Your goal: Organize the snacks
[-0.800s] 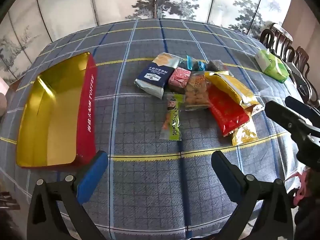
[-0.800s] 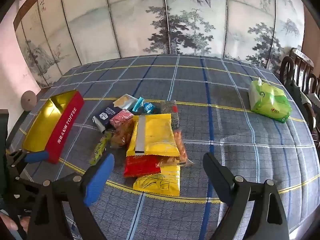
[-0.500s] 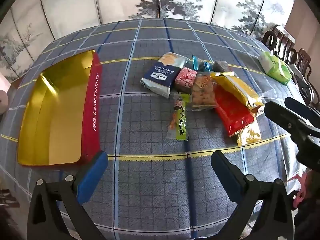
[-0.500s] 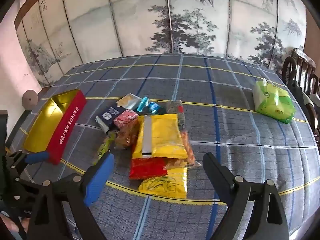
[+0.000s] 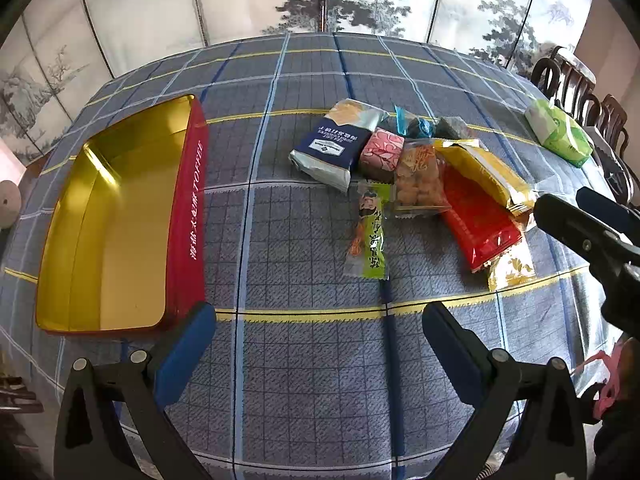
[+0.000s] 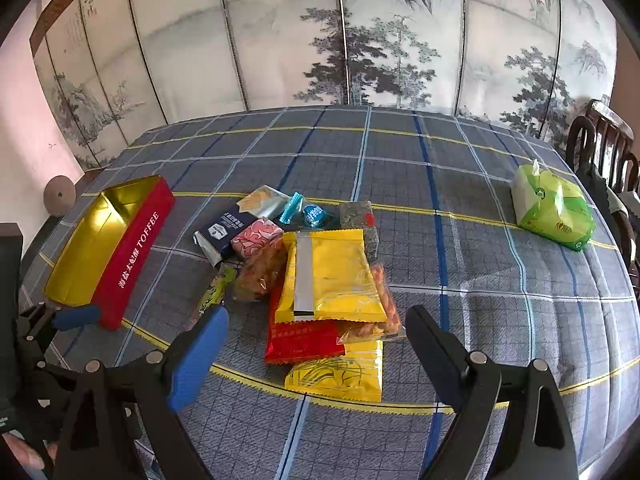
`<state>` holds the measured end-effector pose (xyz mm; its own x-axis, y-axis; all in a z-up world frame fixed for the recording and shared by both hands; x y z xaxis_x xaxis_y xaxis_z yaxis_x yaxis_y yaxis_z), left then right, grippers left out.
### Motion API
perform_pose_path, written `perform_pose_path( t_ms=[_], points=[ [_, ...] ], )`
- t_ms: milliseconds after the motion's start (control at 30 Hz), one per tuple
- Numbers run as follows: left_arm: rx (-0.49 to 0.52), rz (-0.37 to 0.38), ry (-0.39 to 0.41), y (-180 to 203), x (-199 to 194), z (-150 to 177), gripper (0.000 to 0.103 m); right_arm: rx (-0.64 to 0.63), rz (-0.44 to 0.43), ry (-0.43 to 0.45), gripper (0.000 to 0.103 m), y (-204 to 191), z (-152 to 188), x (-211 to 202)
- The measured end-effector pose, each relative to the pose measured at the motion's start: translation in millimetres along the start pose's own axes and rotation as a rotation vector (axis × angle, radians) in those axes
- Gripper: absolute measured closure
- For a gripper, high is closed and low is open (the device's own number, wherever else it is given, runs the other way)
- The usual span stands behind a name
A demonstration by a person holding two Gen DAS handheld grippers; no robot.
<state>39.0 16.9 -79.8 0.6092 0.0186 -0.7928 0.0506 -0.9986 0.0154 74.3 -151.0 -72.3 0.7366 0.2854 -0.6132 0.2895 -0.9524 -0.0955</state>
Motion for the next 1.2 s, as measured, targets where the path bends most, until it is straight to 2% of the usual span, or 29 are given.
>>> perform_pose_path(
  t_ms=[1200],
  points=[
    [0.006,-0.010,-0.010,-1.1,7.4,2.3,0.000,-0.002,-0.010,-0.019,0.011,-2.0,-2.5,3.9]
  ],
)
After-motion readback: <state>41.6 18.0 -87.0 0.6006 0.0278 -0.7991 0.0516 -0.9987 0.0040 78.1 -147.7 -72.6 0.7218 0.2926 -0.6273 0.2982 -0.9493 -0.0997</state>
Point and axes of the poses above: each gripper's, at about its wrist camera, not at the fingertips, and x roughly the way its jaws point, y to its right, z to its underside, the point moved 8 cm from there along x, roughly the way its jaws point, and after that the axes turned 10 degrees about y, right-handed, at the moved point
